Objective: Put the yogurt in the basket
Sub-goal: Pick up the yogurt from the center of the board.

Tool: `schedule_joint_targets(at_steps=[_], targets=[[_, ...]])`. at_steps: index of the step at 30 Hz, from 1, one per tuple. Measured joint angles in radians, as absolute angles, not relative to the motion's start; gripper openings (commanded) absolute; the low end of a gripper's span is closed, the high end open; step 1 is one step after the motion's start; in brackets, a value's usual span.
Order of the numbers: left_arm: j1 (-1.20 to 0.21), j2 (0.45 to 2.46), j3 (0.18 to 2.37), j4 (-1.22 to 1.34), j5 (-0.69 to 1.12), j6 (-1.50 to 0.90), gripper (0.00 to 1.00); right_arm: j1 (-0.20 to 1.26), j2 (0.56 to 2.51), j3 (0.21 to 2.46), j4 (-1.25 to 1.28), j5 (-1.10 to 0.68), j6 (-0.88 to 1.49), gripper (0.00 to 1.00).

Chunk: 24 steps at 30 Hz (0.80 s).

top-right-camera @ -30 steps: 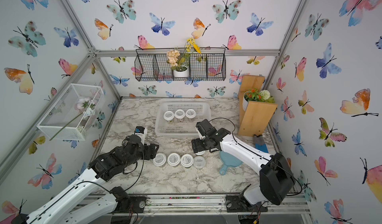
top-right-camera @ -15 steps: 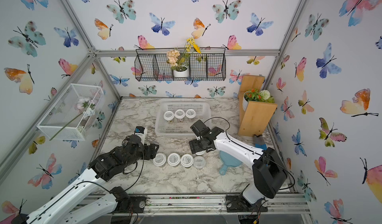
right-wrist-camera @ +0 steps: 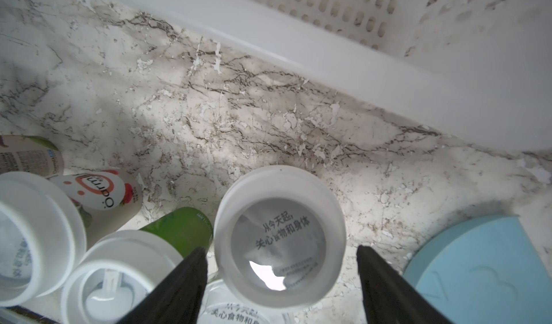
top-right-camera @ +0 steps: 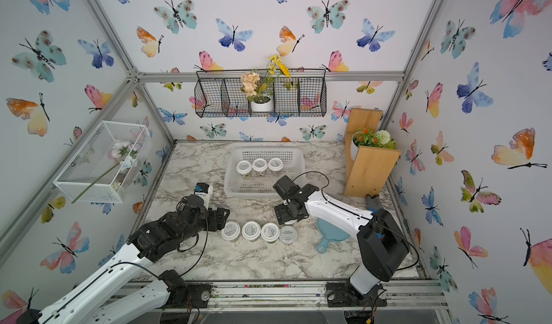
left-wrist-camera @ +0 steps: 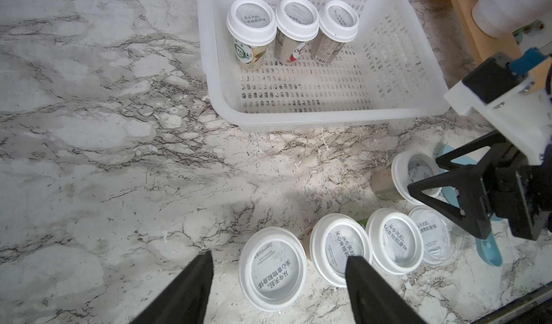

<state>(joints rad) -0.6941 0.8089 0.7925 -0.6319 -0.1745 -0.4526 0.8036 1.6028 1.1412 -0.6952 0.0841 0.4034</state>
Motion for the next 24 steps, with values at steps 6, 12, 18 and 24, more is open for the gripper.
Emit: schedule_joint_targets(at_steps=[6, 12, 18, 24], targets=[[-0.694, 0.809, 0.793, -0.632, -0.174, -0.453, 0.75, 0.807, 1.603, 1.141, -0.696, 0.092, 0.403, 0.79], [-0.694, 0.809, 0.793, -0.632, -0.174, -0.453, 0.74, 0.807, 1.608, 1.141, -0.696, 0.102, 0.403, 0.76], [-0.694, 0.809, 0.793, -0.632, -0.174, -0.453, 0.74, 0.811, 1.615, 1.143, -0.696, 0.104, 0.403, 0.74], [-0.694, 0.809, 0.793, -0.632, -0.174, -0.453, 0.73, 0.813, 1.622, 1.144, -0.696, 0.105, 0.403, 0.72]])
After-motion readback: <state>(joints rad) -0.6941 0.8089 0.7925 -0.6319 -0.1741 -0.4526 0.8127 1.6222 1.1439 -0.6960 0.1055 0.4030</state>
